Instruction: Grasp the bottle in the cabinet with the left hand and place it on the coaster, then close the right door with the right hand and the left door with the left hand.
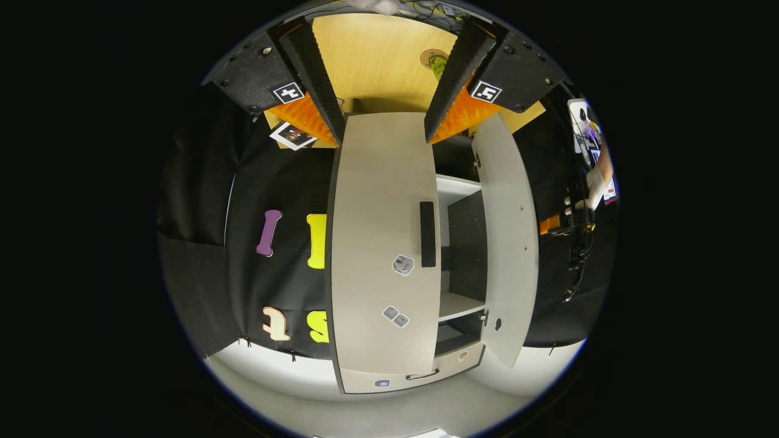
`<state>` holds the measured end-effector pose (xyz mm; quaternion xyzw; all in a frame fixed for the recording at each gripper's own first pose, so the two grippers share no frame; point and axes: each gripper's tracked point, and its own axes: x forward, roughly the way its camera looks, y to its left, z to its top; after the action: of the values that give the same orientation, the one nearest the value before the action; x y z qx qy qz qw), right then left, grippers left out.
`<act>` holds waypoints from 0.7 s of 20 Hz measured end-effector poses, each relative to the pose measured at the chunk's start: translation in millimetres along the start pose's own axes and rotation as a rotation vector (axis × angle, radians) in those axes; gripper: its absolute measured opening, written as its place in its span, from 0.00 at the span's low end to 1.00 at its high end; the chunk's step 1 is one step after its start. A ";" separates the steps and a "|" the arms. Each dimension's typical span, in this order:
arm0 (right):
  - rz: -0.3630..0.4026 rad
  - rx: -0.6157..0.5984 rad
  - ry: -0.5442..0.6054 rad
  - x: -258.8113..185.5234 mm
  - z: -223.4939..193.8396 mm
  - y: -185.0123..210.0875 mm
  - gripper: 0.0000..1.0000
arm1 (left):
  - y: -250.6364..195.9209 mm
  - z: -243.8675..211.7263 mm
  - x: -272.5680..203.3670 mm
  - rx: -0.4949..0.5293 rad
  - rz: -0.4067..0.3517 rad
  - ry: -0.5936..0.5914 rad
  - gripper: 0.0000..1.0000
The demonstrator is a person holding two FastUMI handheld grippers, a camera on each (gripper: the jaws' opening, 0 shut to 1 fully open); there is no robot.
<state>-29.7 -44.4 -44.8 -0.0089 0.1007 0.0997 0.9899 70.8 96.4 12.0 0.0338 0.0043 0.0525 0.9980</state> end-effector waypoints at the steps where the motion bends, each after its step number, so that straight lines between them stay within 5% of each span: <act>1: -0.002 0.001 0.002 -0.2 -1.2 -2.5 0.82 | -9.7 1.9 1.5 0.002 -0.014 -0.006 0.87; 2: -0.002 0.005 0.003 -1.0 -1.0 -3.8 0.82 | -21.1 3.7 4.3 0.002 -0.032 -0.009 0.90; 3: -0.003 0.008 0.001 -3.1 -0.9 -4.8 0.82 | -32.2 5.0 6.6 -0.004 -0.049 -0.010 0.83; 7: -0.027 0.015 -0.021 -8.9 6.6 -12.9 0.82 | -69.0 10.5 10.7 -0.023 -0.096 -0.015 0.93; 14: -0.061 0.039 -0.063 -16.5 22.4 -21.8 0.82 | -88.9 8.5 4.9 -0.031 -0.116 -0.004 0.96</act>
<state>-36.8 -68.1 -19.6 0.0104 0.0709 0.0679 0.9951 85.0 8.2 14.4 0.0180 0.0036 -0.0054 0.9998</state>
